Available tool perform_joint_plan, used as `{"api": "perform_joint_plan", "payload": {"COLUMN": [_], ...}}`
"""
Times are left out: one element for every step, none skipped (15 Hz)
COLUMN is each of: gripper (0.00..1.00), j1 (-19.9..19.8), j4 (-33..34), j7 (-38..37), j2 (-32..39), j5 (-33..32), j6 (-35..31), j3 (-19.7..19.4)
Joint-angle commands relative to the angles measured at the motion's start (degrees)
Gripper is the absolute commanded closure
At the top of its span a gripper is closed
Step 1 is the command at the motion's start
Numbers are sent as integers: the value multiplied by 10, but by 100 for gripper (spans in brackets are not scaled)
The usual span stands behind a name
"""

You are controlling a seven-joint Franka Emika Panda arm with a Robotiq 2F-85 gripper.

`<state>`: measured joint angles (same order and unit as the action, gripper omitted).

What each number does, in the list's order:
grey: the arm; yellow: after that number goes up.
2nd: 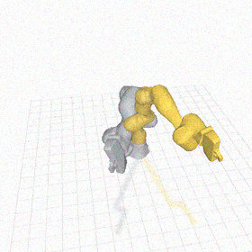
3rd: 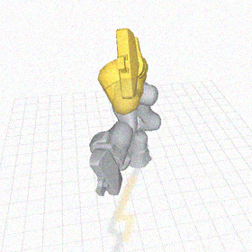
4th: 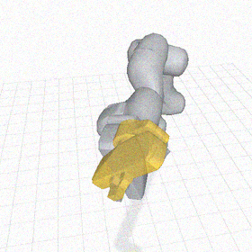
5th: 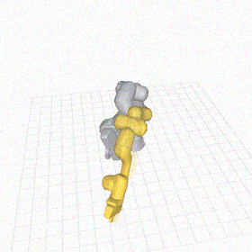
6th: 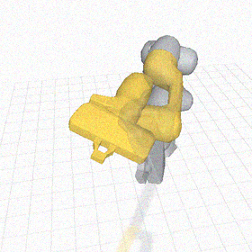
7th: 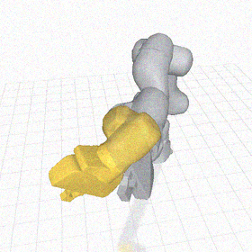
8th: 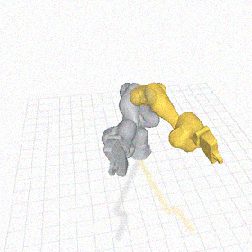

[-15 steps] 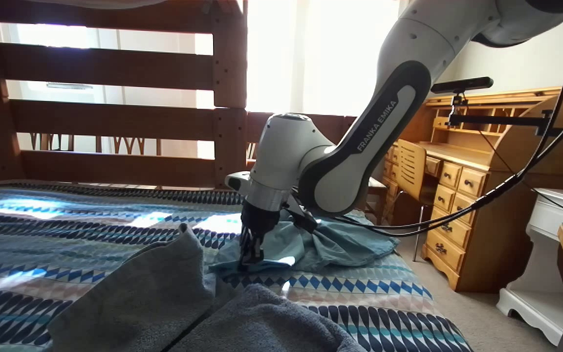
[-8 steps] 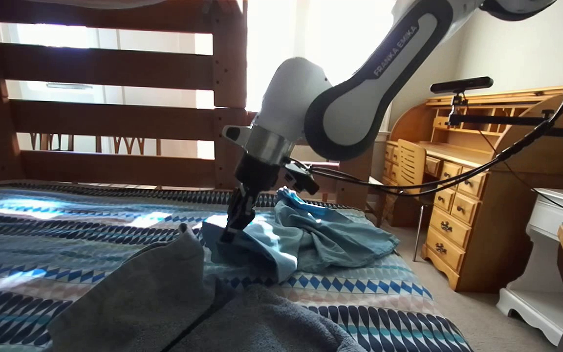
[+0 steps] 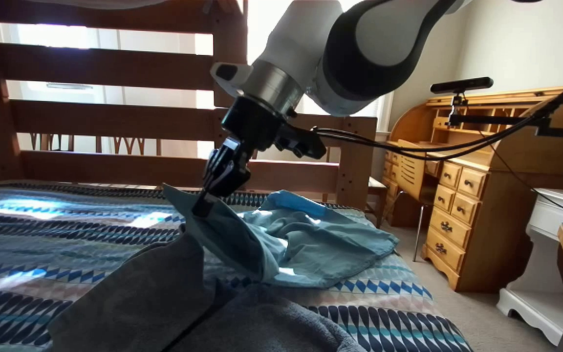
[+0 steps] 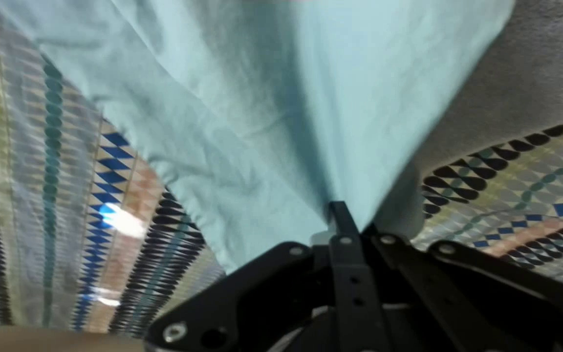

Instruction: Pull the blue pillow case to the left

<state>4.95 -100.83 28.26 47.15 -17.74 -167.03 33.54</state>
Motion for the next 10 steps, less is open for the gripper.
{"api": "perform_joint_plan", "payload": {"gripper": [100,100,100,100,100,100,100,100,100,100], "j1": [-31,-35,-45,-53,-65,-77,-88,-100,-111,-115], "j4": [-38,-44,-49,-53,-61,-68,-74,-81,-87,-91], "j7": [68,80,97,111,126,144,161,181,201,216], "j2": [-23,-27,-29,-33,-38,-41,-44,-44,-44,-46], "j5": [15,14,18,19,23,26,31,36,44,51], "j6": [13,18,25,31,41,53,65,80,95,106], "j3": [60,71,89,100,117,132,147,163,178,185]}}
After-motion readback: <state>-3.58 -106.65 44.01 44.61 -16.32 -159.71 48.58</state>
